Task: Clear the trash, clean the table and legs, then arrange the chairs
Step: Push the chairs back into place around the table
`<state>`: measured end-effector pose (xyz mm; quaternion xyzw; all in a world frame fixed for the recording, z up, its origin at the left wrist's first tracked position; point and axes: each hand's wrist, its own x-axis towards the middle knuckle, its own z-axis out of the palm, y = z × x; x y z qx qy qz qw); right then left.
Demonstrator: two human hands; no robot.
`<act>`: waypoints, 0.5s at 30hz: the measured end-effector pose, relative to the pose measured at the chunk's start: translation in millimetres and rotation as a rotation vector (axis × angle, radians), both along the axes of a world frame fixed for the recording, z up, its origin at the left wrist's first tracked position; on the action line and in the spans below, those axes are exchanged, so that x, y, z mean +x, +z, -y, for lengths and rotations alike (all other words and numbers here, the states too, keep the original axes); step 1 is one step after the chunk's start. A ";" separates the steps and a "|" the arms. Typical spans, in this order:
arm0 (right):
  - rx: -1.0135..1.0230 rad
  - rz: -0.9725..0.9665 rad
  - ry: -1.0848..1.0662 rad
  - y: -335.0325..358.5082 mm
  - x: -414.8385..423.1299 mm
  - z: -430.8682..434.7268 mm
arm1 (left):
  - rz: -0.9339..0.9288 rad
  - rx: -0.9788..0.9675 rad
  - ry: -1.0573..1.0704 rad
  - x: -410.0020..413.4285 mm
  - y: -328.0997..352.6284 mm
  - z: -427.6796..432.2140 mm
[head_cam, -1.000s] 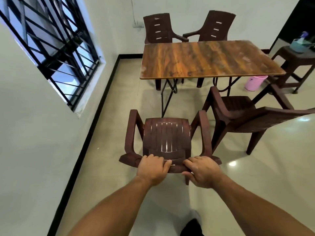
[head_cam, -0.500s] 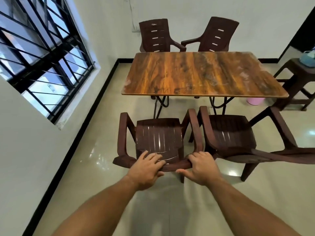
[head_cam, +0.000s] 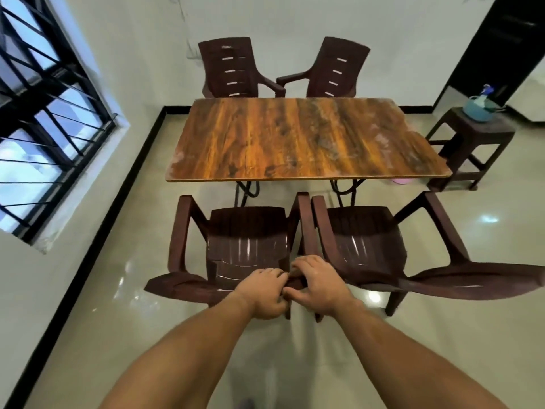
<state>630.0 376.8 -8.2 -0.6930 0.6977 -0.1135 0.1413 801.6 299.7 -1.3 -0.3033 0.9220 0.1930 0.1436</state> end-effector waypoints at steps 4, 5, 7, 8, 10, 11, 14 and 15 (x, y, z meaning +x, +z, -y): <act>0.037 -0.117 -0.114 -0.6 -77.7 -34.4 | 0.025 0.062 0.163 -56.4 0.9 -14.8; 0.038 -0.159 -0.142 3.2 -97.4 -41.7 | 0.038 0.081 0.240 -66.6 1.0 -16.7; 0.070 -0.243 -0.202 9.6 -140.8 -55.4 | 0.086 0.085 0.359 -85.3 2.2 -21.8; 0.129 -0.292 -0.233 10.4 -153.7 -61.4 | 0.106 0.078 0.390 -84.8 2.1 -21.0; 0.303 -0.332 -0.288 11.9 -177.1 -70.2 | 0.131 0.045 0.439 -85.0 5.0 -20.3; 0.388 -0.335 -0.305 12.5 -187.0 -76.8 | 0.147 0.009 0.460 -89.3 3.9 -22.8; 0.395 -0.347 -0.329 9.1 -203.0 -91.3 | 0.188 -0.139 0.533 -105.9 5.5 -42.9; 0.364 -0.343 -0.345 6.4 -201.1 -92.0 | 0.192 -0.183 0.547 -108.4 4.0 -45.4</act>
